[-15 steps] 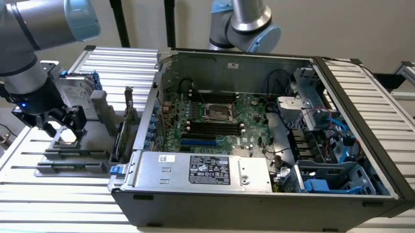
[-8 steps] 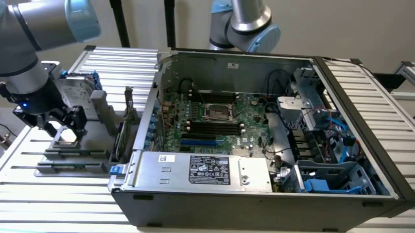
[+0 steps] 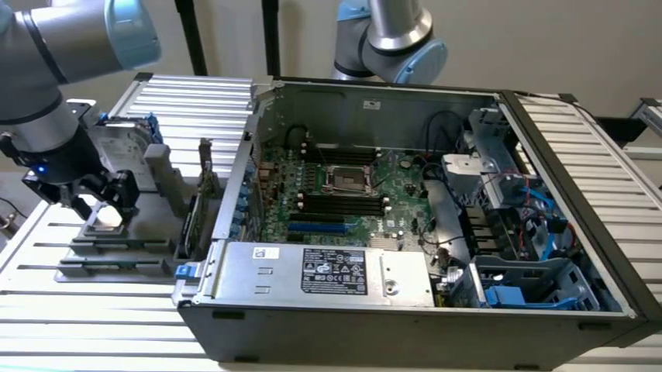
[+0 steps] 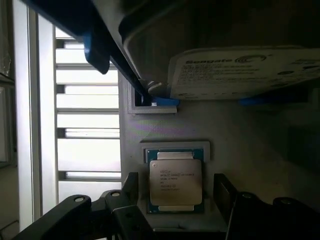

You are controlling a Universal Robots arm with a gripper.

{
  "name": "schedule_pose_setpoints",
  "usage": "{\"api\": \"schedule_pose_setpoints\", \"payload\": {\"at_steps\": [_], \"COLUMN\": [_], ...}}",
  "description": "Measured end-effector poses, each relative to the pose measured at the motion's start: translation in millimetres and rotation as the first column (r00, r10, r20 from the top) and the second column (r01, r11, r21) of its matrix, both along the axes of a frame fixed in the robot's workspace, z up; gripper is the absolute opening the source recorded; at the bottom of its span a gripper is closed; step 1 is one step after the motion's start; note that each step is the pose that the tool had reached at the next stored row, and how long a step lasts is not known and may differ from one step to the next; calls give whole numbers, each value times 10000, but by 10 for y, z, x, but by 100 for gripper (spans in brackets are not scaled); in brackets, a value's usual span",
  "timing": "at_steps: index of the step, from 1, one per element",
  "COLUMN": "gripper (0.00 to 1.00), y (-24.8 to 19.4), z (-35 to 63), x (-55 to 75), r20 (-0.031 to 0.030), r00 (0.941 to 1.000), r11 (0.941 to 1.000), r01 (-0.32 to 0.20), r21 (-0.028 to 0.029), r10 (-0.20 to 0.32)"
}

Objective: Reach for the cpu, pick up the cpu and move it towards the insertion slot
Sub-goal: 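Pick up the cpu and move it towards the insertion slot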

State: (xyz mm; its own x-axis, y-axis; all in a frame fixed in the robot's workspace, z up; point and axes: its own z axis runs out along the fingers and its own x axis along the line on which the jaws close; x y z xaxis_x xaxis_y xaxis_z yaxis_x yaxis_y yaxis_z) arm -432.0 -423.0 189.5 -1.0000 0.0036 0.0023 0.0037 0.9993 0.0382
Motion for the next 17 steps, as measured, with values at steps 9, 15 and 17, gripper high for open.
{"api": "schedule_pose_setpoints", "payload": {"at_steps": [9, 15, 17], "gripper": [71, 71, 71], "y": [6, 5, 9], "z": [-14, -16, -19], "x": [3, 16, 17], "r20": [4, 1, 2], "r00": [10000, 10000, 10000], "r11": [10000, 10000, 10000], "r01": [1, -11, -22], "r21": [3, 1, 1], "r10": [-1, 11, 22]}}
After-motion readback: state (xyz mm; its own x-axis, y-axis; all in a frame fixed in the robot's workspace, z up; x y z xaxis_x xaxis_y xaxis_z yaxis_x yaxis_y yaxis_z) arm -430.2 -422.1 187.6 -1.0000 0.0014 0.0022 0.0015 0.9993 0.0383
